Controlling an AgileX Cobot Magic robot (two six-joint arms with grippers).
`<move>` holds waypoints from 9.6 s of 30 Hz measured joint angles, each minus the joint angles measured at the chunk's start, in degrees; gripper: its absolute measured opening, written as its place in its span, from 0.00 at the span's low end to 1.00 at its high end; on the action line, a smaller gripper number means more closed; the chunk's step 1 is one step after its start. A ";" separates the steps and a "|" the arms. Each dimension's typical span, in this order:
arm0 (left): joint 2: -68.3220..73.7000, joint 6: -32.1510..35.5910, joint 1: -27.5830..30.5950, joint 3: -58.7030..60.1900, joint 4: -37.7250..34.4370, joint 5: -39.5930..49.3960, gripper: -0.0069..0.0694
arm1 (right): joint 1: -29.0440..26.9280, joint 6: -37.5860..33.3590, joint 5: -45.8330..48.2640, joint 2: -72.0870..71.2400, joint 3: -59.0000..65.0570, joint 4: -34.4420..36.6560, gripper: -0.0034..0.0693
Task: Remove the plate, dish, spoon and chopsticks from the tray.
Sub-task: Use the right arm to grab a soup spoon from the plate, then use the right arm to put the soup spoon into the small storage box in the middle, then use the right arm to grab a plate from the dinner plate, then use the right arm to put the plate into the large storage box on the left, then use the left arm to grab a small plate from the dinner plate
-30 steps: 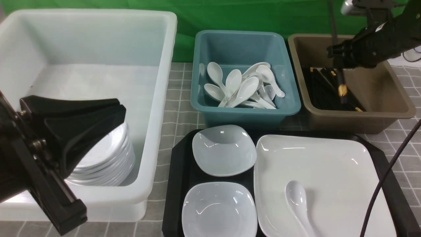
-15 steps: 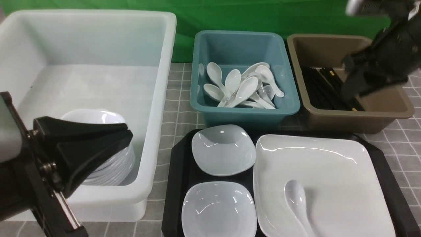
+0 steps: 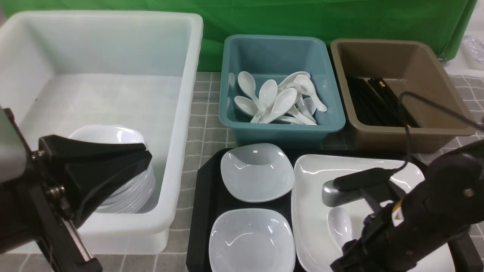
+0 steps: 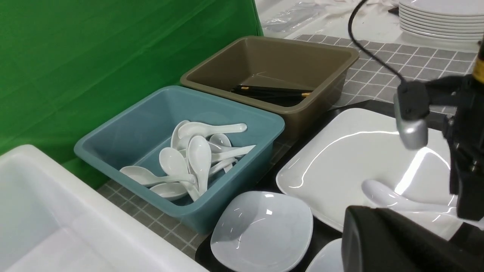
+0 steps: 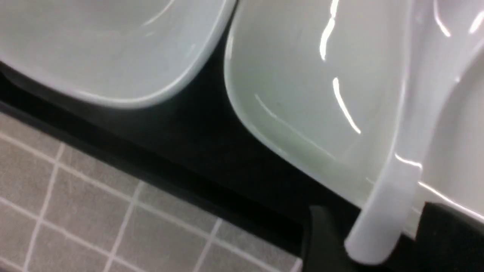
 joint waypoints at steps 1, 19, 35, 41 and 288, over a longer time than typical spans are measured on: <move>0.00 -0.21 0.00 0.00 0.00 0.00 0.11 | 0.20 0.21 -2.02 1.71 0.00 -0.91 0.56; 0.00 -1.30 0.00 0.00 0.59 1.47 0.11 | 0.41 5.05 -8.26 8.25 0.00 -12.26 0.30; 0.00 -1.30 0.00 0.00 1.17 0.83 0.11 | -3.12 -1.37 -25.10 1.87 -20.28 -10.19 0.30; 0.00 -1.30 0.00 0.00 1.20 0.64 0.11 | -8.10 -0.55 -30.54 18.80 -36.56 -10.19 0.37; -6.55 -55.55 0.00 -8.90 43.25 22.05 0.11 | 10.10 -13.97 28.27 22.13 -87.50 -5.18 0.19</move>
